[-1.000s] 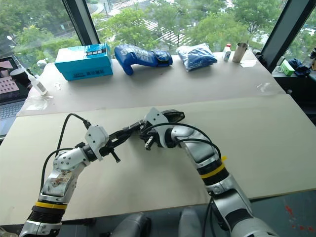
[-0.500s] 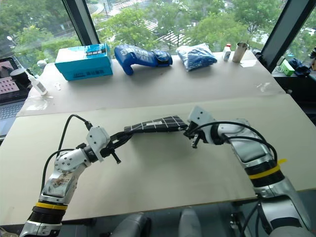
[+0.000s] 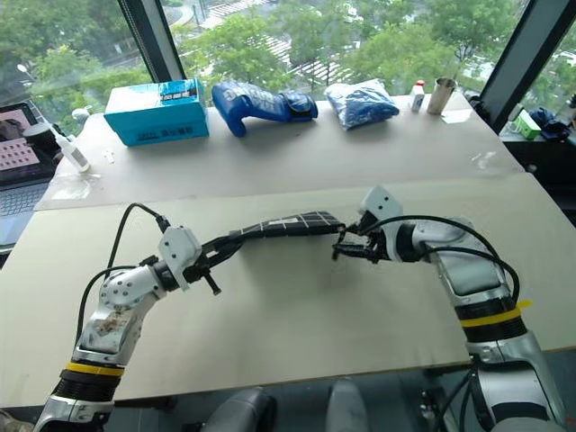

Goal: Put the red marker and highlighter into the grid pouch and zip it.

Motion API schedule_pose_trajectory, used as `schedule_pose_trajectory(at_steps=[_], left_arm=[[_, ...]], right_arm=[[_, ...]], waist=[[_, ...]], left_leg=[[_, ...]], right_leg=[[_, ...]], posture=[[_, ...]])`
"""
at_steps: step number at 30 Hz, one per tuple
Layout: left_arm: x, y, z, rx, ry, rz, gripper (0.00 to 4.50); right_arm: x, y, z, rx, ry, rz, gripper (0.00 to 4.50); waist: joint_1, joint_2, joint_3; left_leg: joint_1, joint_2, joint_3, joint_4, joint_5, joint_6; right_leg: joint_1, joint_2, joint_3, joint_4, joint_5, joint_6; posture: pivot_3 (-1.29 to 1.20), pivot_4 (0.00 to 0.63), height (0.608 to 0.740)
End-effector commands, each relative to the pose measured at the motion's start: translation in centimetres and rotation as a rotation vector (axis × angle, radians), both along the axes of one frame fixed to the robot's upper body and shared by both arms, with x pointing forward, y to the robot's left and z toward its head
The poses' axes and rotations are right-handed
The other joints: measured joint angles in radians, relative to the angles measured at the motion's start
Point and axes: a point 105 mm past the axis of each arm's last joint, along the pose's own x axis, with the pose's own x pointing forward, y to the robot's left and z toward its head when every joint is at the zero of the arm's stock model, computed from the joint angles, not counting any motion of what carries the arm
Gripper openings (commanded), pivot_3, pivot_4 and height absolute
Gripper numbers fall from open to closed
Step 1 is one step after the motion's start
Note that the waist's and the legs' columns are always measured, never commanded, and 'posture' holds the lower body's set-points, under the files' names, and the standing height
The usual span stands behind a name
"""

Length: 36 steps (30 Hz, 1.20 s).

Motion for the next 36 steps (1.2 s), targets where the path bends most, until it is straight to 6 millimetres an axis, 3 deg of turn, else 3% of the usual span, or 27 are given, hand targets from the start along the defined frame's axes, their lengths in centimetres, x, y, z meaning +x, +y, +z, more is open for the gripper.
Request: schedule_pose_trajectory(at_steps=[1,7,13,14,15,16,17,18,24,26,31,36], left_arm=[[-0.2,0.0,0.6,0.055,-0.052,-0.086,0.0],[0.5,0.9,-0.2,0.149,-0.073,-0.159,0.0],[0.9,-0.5,-0.4,0.134,-0.102,-0.244,0.0],[1.0,-0.7,-0.5,0.135,-0.113,-0.255,0.43],[1.0,-0.8,-0.6,0.14,-0.119,-0.268,0.43],[1.0,-0.8,-0.7,0.143,-0.123,-0.276,0.93],[1.2,-0.6,-0.8,0.155,-0.124,-0.276,1.05],[1.3,-0.3,-1.0,0.165,-0.123,-0.273,1.54],[2.4,2.5,-0.8,0.229,-0.178,-0.168,3.44],[1.5,2.9,-0.5,0.197,-0.132,-0.177,4.17],[-2.6,4.2,-0.3,0.064,0.147,-0.249,4.17],[-5.3,8.8,-1.2,-0.059,0.572,-0.094,4.17]], right_arm=[[-1.7,-2.8,2.6,0.043,-0.016,0.002,2.92],[-5.0,-6.1,4.8,0.084,-0.045,-0.019,2.92],[-6.0,-6.5,5.0,0.094,-0.063,-0.067,2.92],[-6.0,-6.2,4.8,0.096,-0.064,-0.068,2.94],[-6.1,-5.9,4.5,0.097,-0.063,-0.066,2.94],[-6.1,-5.7,4.3,0.097,-0.063,-0.065,2.96],[-6.1,-5.5,4.1,0.093,-0.062,-0.068,2.96],[-6.1,-5.5,4.0,0.091,-0.063,-0.072,2.96],[-5.8,-5.9,3.3,0.069,-0.055,-0.1,2.96],[-5.4,-6.1,3.2,0.068,-0.055,-0.108,2.96],[-4.6,-6.9,3.1,0.055,-0.057,-0.127,2.96],[-3.8,-7.8,3.2,0.044,-0.071,-0.149,2.96]], waist=[[0.004,0.0,0.0],[0.01,0.0,0.0],[0.01,0.0,0.0],[0.01,0.0,0.0],[0.011,0.0,0.0],[0.011,0.0,0.0],[0.011,0.0,0.0],[0.011,0.0,0.0],[0.01,0.0,0.0],[0.01,0.0,0.0],[-0.001,0.001,0.0],[-0.016,0.002,0.001]], left_leg=[[0.0,0.0,0.0,0.0,0.0,0.0],[0.0,0.001,0.002,0.0,0.0,0.0],[0.0,0.001,0.005,0.0,0.0,0.0],[0.0,0.001,0.005,0.0,0.0,0.0],[0.0,0.001,0.005,0.0,0.0,0.0],[0.0,0.001,0.006,0.0,0.0,0.0],[0.0,0.001,0.006,0.001,0.0,0.0],[0.0,0.001,0.007,0.001,0.0,0.0],[0.0,0.001,0.007,0.002,0.0,0.001],[0.0,0.001,0.006,0.002,0.0,0.001],[0.0,0.002,0.002,0.006,-0.003,0.006],[0.0,0.003,0.002,0.006,-0.008,0.014]], right_leg=[[0.0,0.0,0.0,-0.001,0.0,0.0],[0.001,0.001,-0.001,-0.003,0.001,-0.001],[0.003,0.002,-0.001,-0.008,0.006,0.001],[0.003,0.002,-0.001,-0.009,0.007,0.001],[0.003,0.001,-0.001,-0.009,0.007,0.001],[0.004,0.001,-0.001,-0.009,0.007,0.002],[0.004,0.001,-0.001,-0.009,0.007,0.002],[0.004,0.001,-0.001,-0.009,0.007,0.002],[0.004,0.001,-0.001,-0.009,0.008,0.002],[0.004,0.001,-0.001,-0.009,0.008,0.002],[0.004,0.001,0.0,-0.008,0.008,0.003],[0.002,0.003,0.0,-0.007,0.008,0.003]], posture=[[0.0,0.15,0.74],[0.0,0.15,0.74],[0.0,0.15,0.74],[0.0,0.15,0.74],[0.0,0.15,0.74],[0.0,0.15,0.74],[0.0,0.15,0.74],[0.0,0.15,0.74],[0.0,0.15,0.74],[0.0,0.15,0.74],[0.0,0.15,0.74],[0.0,0.15,0.74]])
